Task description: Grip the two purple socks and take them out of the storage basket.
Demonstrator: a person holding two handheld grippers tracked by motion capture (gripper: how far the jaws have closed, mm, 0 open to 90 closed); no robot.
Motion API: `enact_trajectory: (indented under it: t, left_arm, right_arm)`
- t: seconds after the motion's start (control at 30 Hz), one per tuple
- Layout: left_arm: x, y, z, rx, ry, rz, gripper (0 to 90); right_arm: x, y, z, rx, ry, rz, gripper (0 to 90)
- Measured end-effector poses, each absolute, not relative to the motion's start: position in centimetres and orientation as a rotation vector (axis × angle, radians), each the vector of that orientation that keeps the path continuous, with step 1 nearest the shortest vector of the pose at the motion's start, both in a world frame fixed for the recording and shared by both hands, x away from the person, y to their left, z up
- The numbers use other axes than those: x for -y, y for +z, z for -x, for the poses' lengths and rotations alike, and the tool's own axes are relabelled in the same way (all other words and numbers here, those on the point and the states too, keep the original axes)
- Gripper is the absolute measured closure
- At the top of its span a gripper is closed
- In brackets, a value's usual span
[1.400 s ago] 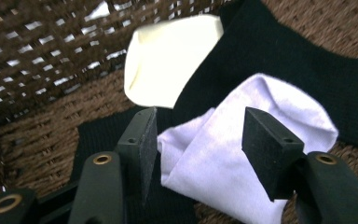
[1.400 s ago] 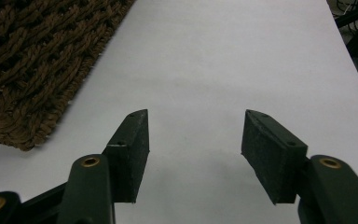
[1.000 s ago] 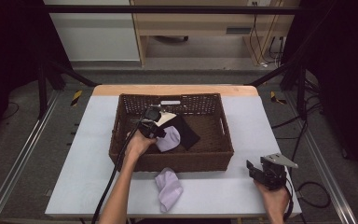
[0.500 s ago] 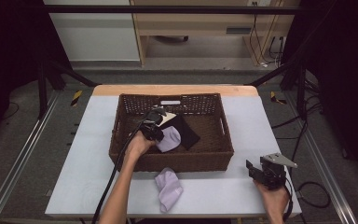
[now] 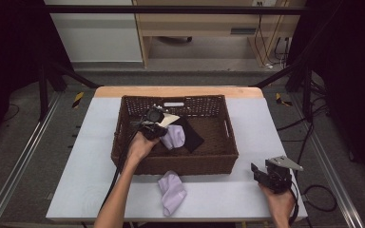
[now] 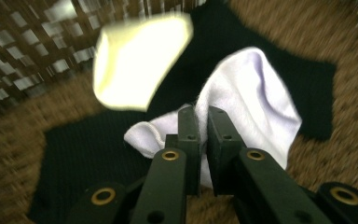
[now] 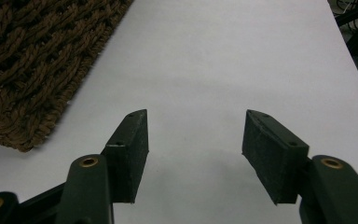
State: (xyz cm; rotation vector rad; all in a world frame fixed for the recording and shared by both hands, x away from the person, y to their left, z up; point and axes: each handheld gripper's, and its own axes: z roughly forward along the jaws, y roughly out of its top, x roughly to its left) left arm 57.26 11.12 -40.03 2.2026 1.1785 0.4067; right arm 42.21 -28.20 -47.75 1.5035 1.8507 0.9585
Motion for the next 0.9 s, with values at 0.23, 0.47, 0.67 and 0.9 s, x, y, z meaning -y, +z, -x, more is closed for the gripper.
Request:
enact_trajectory:
  t: [0.23,0.47,0.67,0.9]
  left_arm:
    - [-11.7,-39.1,-56.5,-1.113,0.477,-2.099,83.8]
    - [-12.7,-38.3,-55.7,-1.086,0.506,-1.958,83.8]
    - [-13.3,-37.4,-54.7,-1.024,0.577,-1.848,84.1]
    - [-14.4,-36.5,-54.5,-1.018,0.532,-1.74,84.3]
  right_arm:
    - [28.2,-47.8,-42.2,-1.853,0.953,-1.503,41.0]
    - [28.2,-47.8,-42.2,-1.855,0.952,-1.501,41.0]
    - [28.3,-47.8,-42.2,-1.851,0.953,-1.504,41.1]
    - [28.3,-47.8,-42.2,-1.847,0.956,-1.503,41.2]
